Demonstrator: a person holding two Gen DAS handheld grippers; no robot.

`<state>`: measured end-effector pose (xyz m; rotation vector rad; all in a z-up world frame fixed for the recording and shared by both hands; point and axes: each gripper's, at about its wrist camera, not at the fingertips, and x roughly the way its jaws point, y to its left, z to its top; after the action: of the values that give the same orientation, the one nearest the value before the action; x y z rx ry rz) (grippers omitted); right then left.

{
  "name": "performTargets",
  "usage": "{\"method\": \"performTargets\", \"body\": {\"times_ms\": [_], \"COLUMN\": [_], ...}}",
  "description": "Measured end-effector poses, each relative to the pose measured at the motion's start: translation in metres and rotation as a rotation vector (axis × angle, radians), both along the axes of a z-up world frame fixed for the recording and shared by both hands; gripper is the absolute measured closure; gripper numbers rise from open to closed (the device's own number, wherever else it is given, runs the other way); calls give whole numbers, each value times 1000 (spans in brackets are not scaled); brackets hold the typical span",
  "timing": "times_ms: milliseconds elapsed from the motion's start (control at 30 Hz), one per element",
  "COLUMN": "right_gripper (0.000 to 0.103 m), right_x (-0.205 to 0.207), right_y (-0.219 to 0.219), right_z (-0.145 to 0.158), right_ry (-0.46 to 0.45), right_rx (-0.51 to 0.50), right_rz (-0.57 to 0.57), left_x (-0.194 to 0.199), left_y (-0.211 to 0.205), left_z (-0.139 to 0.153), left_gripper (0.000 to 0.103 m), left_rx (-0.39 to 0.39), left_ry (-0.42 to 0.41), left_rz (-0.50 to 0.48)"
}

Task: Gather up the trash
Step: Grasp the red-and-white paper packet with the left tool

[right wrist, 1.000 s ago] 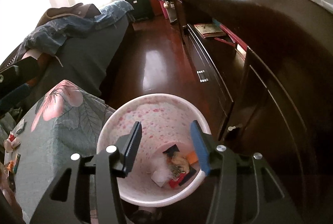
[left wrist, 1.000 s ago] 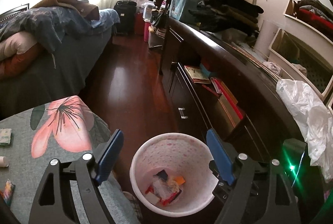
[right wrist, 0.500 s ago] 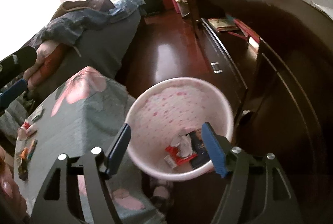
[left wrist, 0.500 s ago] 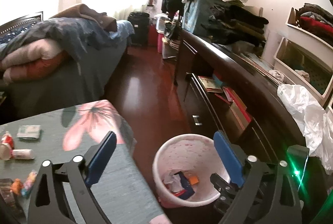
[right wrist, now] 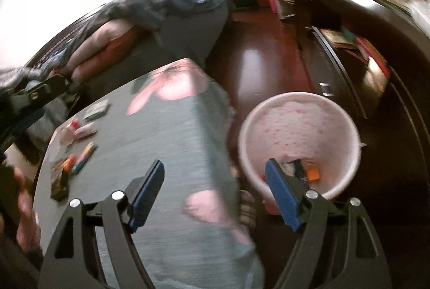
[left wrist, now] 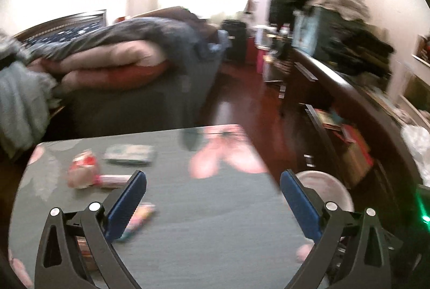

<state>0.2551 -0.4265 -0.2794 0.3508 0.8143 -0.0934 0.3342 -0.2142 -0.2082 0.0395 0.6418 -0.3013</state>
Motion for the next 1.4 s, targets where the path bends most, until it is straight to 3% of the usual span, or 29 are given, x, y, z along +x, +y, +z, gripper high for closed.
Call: {"method": "performTargets", "body": {"times_ms": [200, 300, 567, 800, 967, 1133, 1233, 1400], "right_gripper": [24, 24, 24, 24, 24, 24, 24, 17], "right_x": [12, 18, 38, 65, 90, 120, 135, 157], "right_y": [59, 87, 148, 173, 191, 205, 216, 239], "right_z": [10, 12, 10, 3, 0, -3, -2, -2], "right_ry": [-12, -15, -7, 17, 29, 59, 59, 47], "right_rx": [-46, -72, -130, -138, -122, -75, -78, -103], "right_rz": [129, 184, 305, 339, 354, 326, 309, 283], "left_x": [42, 70, 125, 148, 154, 155, 153, 140], "left_y": [80, 115, 153, 167, 180, 185, 196, 222], "left_z": [-12, -24, -63, -91, -101, -99, -97, -84], "left_gripper": [4, 4, 4, 5, 18, 46, 47, 46], "left_rx": [40, 2, -16, -16, -44, -19, -73, -89], "left_ry": [39, 102, 228, 339, 384, 363, 365, 320], "left_rz": [181, 247, 298, 316, 314, 300, 287, 326]}}
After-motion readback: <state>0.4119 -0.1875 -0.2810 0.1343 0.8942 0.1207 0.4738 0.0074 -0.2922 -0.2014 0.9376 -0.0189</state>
